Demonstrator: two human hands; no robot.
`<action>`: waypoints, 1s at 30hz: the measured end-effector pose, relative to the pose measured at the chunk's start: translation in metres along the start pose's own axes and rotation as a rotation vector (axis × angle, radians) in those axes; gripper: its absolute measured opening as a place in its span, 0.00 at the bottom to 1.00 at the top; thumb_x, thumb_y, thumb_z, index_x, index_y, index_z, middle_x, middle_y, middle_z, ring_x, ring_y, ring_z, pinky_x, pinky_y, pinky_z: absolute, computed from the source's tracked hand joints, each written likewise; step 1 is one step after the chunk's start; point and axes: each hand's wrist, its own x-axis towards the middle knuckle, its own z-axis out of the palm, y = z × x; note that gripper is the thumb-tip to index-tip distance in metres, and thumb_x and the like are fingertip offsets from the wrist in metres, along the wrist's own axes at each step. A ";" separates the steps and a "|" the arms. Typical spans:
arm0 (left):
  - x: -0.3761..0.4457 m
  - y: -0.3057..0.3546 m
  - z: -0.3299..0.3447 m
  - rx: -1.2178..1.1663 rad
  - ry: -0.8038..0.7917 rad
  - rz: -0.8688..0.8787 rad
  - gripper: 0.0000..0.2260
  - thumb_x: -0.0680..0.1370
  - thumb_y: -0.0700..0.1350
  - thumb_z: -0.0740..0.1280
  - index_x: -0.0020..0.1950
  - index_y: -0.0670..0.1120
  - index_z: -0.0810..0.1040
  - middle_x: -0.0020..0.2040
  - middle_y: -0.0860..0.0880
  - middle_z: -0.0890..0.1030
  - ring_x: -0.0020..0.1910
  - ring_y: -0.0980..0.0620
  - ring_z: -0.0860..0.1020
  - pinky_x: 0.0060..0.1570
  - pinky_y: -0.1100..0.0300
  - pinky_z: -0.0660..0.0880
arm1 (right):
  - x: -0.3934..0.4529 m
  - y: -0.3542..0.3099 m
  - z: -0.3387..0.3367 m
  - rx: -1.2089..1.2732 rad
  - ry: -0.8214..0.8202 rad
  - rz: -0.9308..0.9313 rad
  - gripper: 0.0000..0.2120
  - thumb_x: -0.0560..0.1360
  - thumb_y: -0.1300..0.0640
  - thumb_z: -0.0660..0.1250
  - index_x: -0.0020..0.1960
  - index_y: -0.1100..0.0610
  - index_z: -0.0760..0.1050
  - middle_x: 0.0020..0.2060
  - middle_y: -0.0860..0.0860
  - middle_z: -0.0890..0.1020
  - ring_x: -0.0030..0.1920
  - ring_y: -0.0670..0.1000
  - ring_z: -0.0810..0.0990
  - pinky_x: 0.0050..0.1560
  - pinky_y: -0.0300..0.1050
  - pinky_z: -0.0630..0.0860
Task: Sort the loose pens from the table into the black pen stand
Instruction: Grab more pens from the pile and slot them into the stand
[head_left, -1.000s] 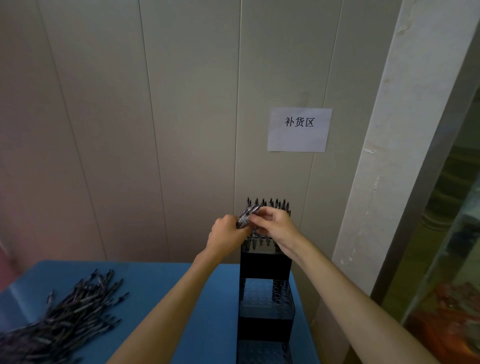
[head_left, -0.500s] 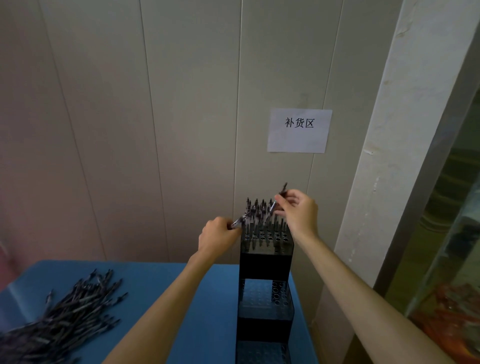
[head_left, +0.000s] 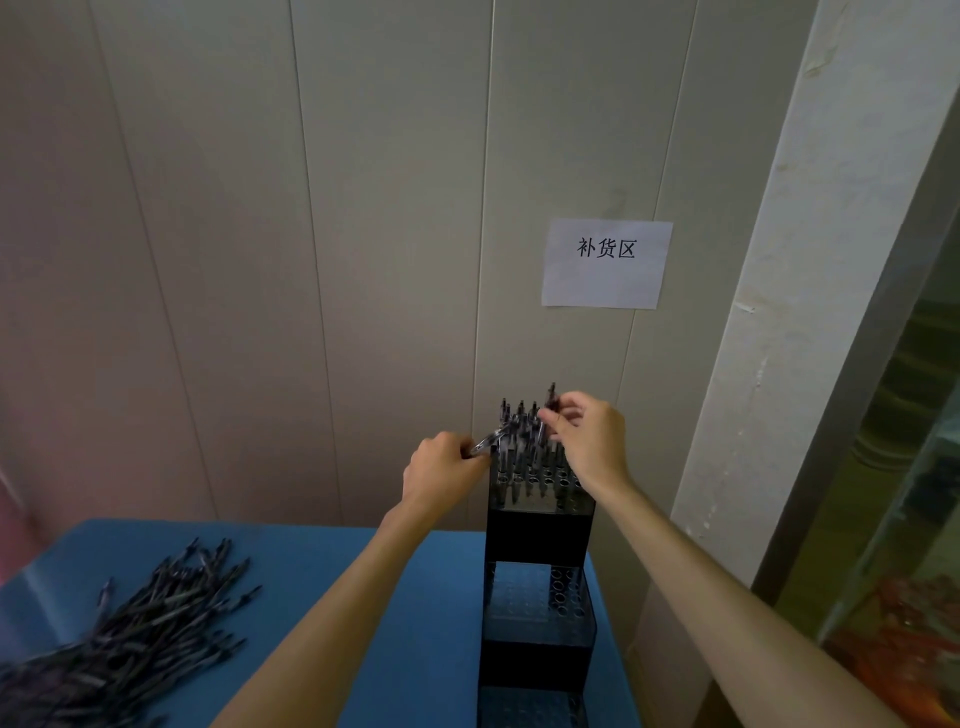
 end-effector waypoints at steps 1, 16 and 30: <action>0.000 0.000 0.000 0.001 0.000 0.002 0.11 0.77 0.46 0.66 0.36 0.46 0.73 0.28 0.51 0.69 0.28 0.52 0.65 0.30 0.63 0.61 | -0.001 0.001 0.001 -0.019 -0.010 -0.005 0.05 0.75 0.60 0.73 0.50 0.60 0.81 0.37 0.48 0.82 0.38 0.48 0.84 0.43 0.46 0.84; -0.003 0.007 -0.002 -0.002 -0.003 0.001 0.12 0.77 0.45 0.66 0.34 0.47 0.71 0.27 0.52 0.68 0.27 0.54 0.65 0.29 0.63 0.60 | -0.016 0.018 0.007 -0.226 -0.176 0.050 0.07 0.71 0.55 0.77 0.45 0.57 0.82 0.36 0.48 0.84 0.37 0.45 0.83 0.48 0.49 0.83; 0.000 0.023 0.015 -0.084 -0.141 0.126 0.14 0.78 0.52 0.69 0.38 0.44 0.79 0.31 0.48 0.77 0.28 0.52 0.71 0.31 0.58 0.68 | -0.028 -0.005 -0.015 0.470 -0.486 0.296 0.08 0.74 0.58 0.74 0.52 0.59 0.83 0.48 0.52 0.86 0.46 0.46 0.83 0.47 0.39 0.78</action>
